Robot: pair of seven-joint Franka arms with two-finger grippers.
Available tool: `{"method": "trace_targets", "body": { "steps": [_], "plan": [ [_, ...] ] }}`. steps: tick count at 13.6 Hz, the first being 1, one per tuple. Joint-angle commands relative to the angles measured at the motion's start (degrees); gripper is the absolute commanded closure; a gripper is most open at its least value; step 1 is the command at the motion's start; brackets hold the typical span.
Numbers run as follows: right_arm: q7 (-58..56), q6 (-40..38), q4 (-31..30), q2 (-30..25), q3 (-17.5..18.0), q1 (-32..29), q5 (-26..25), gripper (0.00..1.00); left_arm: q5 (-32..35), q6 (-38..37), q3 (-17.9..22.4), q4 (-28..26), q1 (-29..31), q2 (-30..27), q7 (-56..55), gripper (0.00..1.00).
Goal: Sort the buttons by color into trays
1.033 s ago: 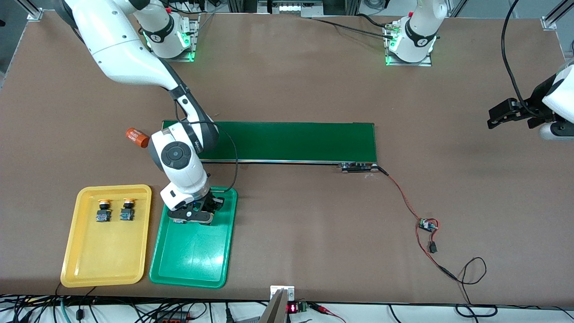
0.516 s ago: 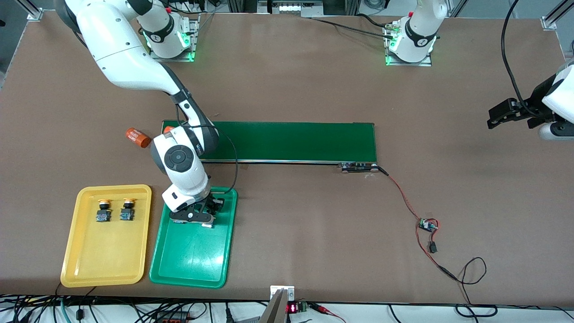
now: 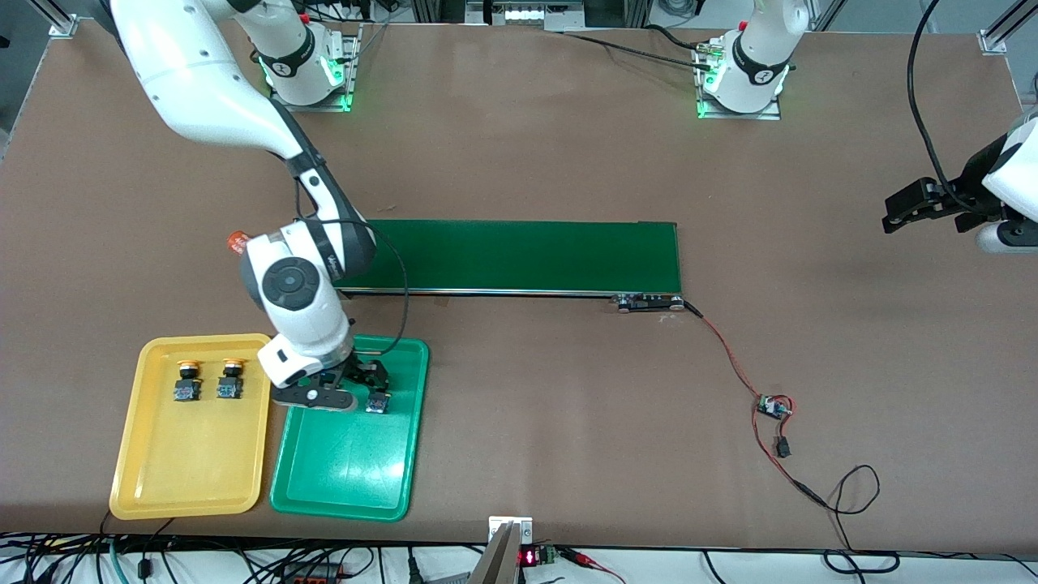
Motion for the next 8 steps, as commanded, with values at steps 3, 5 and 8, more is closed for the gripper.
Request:
{"method": "trace_targets", "body": {
  "steps": [3, 5, 8],
  "plan": [
    [-14.82, -18.56, -1.68, -13.04, 0.27, -4.42, 9.85, 0.00, -0.42, 0.26, -0.09, -0.78, 0.46, -1.24, 0.86, 0.00],
    [-18.09, -23.41, -1.76, -16.57, 0.19, -6.18, 11.18, 0.00, -0.42, 0.26, -0.09, -0.69, 0.46, -1.24, 0.86, 0.00],
    [-21.00, -31.14, -2.20, -22.80, 0.19, -8.91, 12.32, 0.00, -0.42, 0.26, -0.09, -0.69, 0.46, -1.24, 0.86, 0.00]
  ]
}}
